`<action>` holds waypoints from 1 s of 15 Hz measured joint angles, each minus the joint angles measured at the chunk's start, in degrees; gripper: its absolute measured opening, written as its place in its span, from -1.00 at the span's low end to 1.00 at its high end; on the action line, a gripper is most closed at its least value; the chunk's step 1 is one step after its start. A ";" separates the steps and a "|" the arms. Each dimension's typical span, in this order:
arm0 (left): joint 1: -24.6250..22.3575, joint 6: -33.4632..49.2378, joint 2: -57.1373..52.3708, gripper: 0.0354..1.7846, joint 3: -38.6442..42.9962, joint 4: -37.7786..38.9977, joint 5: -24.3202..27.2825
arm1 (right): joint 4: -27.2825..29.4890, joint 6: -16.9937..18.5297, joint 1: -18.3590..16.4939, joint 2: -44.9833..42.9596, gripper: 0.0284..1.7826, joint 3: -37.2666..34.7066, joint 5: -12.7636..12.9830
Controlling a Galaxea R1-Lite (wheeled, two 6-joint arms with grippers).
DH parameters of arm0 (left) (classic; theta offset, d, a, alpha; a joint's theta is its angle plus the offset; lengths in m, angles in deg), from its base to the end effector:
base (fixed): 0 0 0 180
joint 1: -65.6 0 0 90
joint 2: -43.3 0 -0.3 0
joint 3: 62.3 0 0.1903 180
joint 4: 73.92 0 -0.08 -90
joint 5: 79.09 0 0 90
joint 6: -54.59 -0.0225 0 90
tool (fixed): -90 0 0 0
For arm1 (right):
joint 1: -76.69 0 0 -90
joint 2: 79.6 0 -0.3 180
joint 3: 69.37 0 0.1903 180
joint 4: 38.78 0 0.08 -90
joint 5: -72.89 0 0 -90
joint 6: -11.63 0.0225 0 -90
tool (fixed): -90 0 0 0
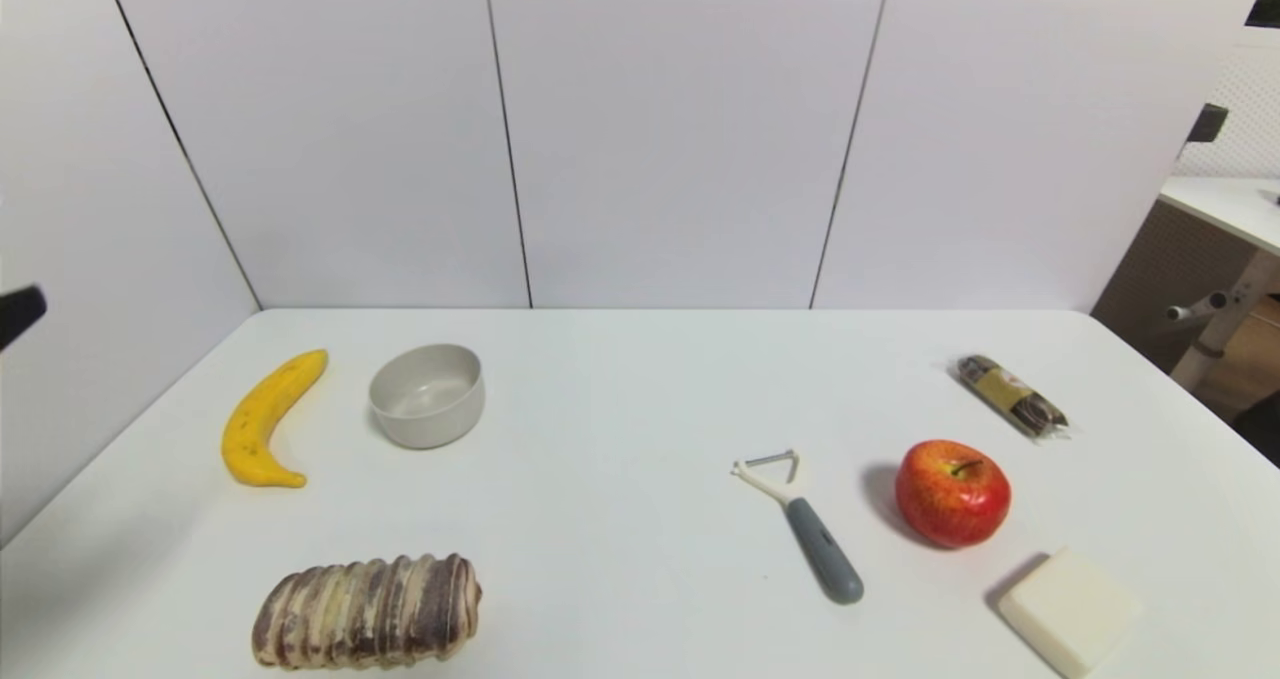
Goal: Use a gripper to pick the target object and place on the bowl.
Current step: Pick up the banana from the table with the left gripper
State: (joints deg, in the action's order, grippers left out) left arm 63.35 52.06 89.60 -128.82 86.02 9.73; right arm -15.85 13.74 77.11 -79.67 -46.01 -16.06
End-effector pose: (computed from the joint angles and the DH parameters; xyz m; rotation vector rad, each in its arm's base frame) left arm 0.0737 0.0034 0.2829 0.0442 -0.0015 0.0599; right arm -0.0229 -0.0006 0.0762 0.0369 -0.0089 -0.0108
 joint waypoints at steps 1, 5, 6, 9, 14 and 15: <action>-0.06 0.02 5.33 0.89 -4.74 0.07 -0.24 | 0.00 -0.02 -0.01 0.00 0.92 0.00 0.00; -0.55 0.21 25.06 0.89 -17.92 -0.06 -2.91 | 0.02 0.00 0.00 0.00 0.92 0.00 0.00; -0.68 0.33 29.06 0.89 -19.58 -0.13 -3.28 | 0.02 0.00 0.00 0.00 0.92 0.00 0.00; -0.91 1.10 39.69 0.89 -22.05 -2.05 -3.88 | 0.02 -0.02 0.00 0.00 0.92 0.00 0.00; -4.44 1.23 52.29 0.89 -26.40 -13.80 -8.31 | 0.02 0.00 -0.01 0.00 0.92 0.00 0.00; -5.45 1.32 54.19 0.89 -27.58 -16.23 -8.55 | 0.00 -0.02 -0.01 0.00 0.92 0.00 0.00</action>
State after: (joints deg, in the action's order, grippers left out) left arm 57.90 53.38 143.78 -156.39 69.79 1.18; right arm -15.85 13.72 77.09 -79.67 -46.01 -16.06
